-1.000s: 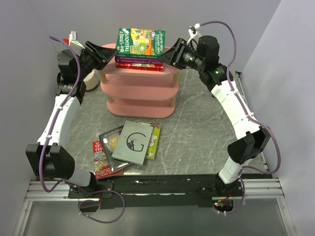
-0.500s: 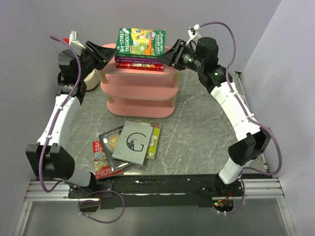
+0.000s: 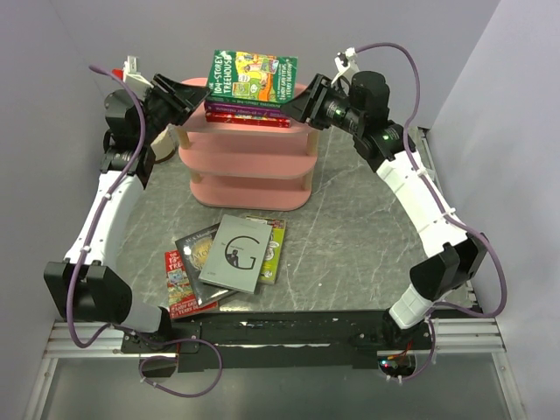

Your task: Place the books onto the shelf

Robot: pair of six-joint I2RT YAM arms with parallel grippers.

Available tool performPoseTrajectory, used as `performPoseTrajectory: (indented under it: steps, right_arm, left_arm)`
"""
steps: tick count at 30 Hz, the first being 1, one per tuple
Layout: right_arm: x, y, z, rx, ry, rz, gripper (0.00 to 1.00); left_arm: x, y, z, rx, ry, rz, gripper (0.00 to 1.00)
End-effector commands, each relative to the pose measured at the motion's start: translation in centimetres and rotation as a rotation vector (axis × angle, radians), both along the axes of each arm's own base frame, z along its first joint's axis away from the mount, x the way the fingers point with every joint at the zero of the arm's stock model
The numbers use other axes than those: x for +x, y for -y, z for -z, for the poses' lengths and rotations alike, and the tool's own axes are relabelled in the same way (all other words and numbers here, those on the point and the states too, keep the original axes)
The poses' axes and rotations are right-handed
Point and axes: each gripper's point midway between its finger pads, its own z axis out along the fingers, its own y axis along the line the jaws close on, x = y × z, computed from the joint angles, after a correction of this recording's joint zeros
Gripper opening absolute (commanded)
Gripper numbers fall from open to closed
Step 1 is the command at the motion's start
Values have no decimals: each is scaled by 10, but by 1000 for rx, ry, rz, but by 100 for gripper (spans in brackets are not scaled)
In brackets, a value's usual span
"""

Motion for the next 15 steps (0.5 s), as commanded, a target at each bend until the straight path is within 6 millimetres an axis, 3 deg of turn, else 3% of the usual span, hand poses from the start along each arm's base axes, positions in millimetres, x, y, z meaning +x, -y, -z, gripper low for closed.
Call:
performPoseTrajectory:
  steps: [1,15]
  right_arm:
    - [-37,-17,-34,50,77,-101,52]
    - [-43,-15,-30,38,80,-94,53]
  left_arm:
    - [-43,28,-39,-2,119,135,45]
    - [-47,29,-34,2,110,133,45]
